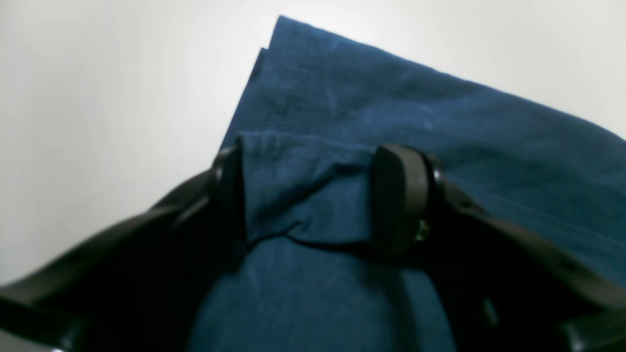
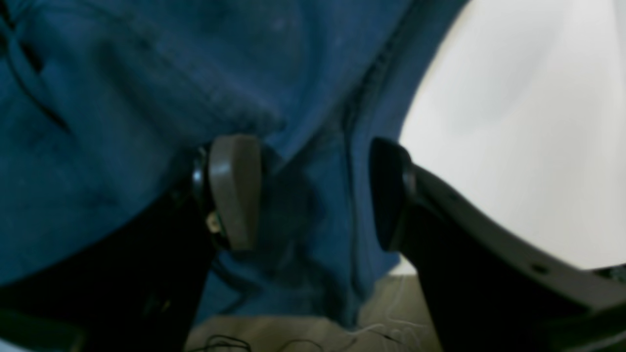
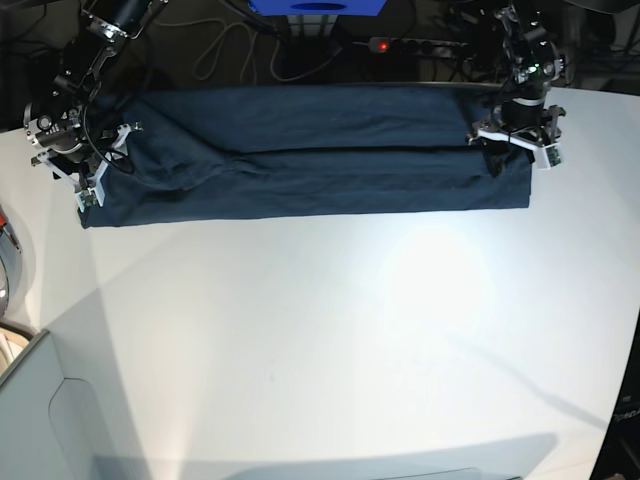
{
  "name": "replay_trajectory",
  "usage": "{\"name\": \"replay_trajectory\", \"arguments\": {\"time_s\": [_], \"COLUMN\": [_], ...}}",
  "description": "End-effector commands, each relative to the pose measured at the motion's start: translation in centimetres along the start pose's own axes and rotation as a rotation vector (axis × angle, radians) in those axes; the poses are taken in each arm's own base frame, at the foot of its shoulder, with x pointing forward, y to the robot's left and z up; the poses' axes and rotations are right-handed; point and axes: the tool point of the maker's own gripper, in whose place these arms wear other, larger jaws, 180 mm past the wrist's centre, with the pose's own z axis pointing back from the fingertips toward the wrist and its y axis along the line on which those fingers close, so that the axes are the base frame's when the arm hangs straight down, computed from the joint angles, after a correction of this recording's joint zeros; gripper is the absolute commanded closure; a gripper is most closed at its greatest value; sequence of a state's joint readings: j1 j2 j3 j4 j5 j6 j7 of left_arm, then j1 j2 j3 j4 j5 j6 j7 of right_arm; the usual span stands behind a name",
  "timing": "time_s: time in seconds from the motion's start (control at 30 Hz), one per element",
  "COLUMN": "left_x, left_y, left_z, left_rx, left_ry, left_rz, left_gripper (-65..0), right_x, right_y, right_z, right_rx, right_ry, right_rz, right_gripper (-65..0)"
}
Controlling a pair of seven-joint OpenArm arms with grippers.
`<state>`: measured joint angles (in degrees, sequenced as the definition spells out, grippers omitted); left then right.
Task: Fold the T-shirt properly
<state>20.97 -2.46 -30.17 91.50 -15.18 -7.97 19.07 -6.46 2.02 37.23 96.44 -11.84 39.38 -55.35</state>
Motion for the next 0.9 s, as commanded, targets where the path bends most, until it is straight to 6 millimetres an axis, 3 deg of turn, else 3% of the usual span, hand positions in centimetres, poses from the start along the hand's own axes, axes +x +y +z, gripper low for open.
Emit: {"name": "replay_trajectory", "arguments": {"time_s": [0.0, 0.07, 0.13, 0.27, 0.63, 0.87], "left_x": [0.3, 0.3, 0.3, 0.3, 0.3, 0.3], "left_y": [0.3, 0.3, 0.3, 0.4, 0.4, 0.5], "left_z": [0.2, 0.2, 0.2, 0.2, 0.2, 0.2], "left_rx": [0.011, 0.011, 0.012, 0.013, 0.015, 0.017], "left_ry": [-0.007, -0.007, -0.005, -0.006, -0.006, -0.006], "left_rz": [-0.004, -0.004, -0.004, -0.004, -0.003, -0.005], "left_gripper": [-37.1, -37.1, -37.1, -37.1, -37.1, -37.1], "right_x": [0.8, 0.8, 0.9, 2.0, 3.6, 4.5], "right_y": [-0.6, -0.6, -1.2, -1.7, -3.9, -3.9], "right_z": [0.1, -0.2, -0.2, 0.0, 0.5, 0.1], "right_rx": [-0.007, 0.001, -0.007, -0.022, -0.066, -0.054], "right_ry": [-0.024, -0.02, -0.019, -0.042, -0.065, -0.077], "right_rz": [0.011, 0.006, 0.011, 0.014, 0.034, 0.028], "right_gripper": [-30.5, -29.8, -24.6, 0.0, 0.0, 0.0]}}
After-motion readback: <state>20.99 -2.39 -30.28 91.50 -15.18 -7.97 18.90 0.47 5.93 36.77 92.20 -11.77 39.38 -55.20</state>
